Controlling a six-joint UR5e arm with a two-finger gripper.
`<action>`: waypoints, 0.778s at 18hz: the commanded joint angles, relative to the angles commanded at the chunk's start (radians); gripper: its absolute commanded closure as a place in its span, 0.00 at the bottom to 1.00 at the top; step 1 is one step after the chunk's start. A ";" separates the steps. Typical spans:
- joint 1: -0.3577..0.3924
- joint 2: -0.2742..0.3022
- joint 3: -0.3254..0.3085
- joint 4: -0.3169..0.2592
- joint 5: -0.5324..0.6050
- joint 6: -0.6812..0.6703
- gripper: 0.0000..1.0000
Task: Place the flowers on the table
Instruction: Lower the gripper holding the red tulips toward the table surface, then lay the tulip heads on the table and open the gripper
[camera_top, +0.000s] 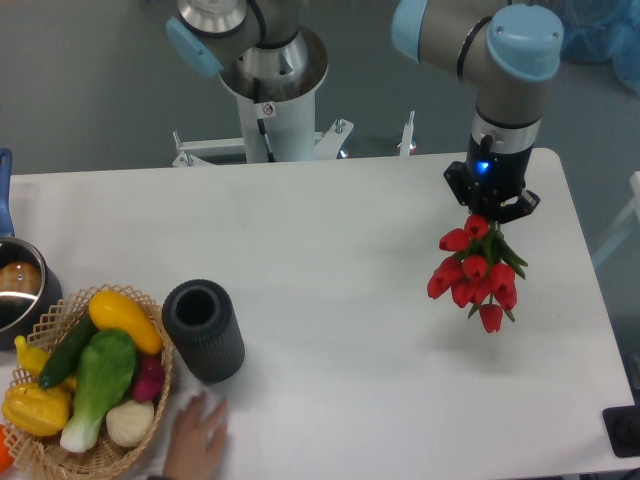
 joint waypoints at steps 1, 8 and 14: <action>-0.017 -0.014 0.002 0.005 -0.002 -0.002 1.00; -0.075 -0.085 0.028 0.101 -0.006 -0.121 1.00; -0.103 -0.118 0.075 0.111 -0.008 -0.186 0.40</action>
